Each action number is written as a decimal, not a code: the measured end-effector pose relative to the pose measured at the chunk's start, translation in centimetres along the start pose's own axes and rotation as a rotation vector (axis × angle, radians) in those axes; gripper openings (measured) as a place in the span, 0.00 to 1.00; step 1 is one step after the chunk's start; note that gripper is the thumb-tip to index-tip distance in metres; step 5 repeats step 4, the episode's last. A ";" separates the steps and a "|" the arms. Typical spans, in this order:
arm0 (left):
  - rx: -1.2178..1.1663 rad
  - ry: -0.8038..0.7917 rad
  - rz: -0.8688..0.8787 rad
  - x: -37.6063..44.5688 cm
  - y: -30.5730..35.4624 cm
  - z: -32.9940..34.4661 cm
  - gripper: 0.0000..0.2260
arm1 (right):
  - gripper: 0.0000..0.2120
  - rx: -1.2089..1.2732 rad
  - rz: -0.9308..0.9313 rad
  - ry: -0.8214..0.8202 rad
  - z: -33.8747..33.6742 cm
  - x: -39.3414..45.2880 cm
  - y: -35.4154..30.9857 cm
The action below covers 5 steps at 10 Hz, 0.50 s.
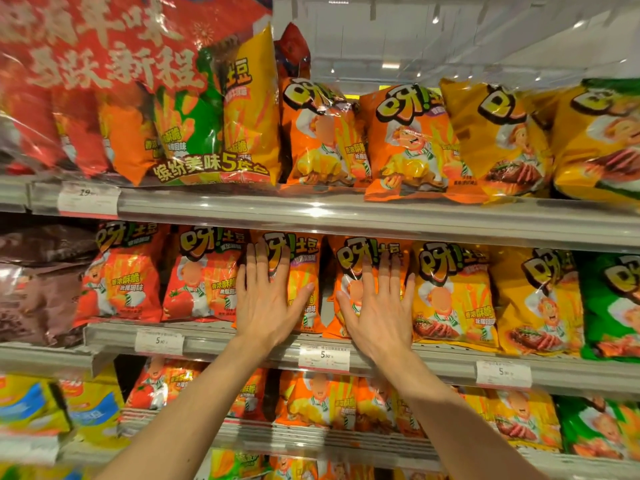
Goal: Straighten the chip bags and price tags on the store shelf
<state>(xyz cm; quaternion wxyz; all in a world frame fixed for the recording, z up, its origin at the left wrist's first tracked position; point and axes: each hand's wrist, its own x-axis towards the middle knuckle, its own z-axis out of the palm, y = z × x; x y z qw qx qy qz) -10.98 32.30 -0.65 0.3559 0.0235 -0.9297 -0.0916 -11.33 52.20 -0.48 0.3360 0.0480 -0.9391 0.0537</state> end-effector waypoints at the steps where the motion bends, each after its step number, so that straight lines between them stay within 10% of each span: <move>1: -0.019 -0.023 0.017 -0.5 -0.2 -0.1 0.32 | 0.36 0.045 -0.012 0.003 0.0 0.2 0.4; 5: -0.297 0.029 0.065 -2.8 -2.9 -3.6 0.29 | 0.34 0.314 0.071 0.020 -3.9 -2.5 0.9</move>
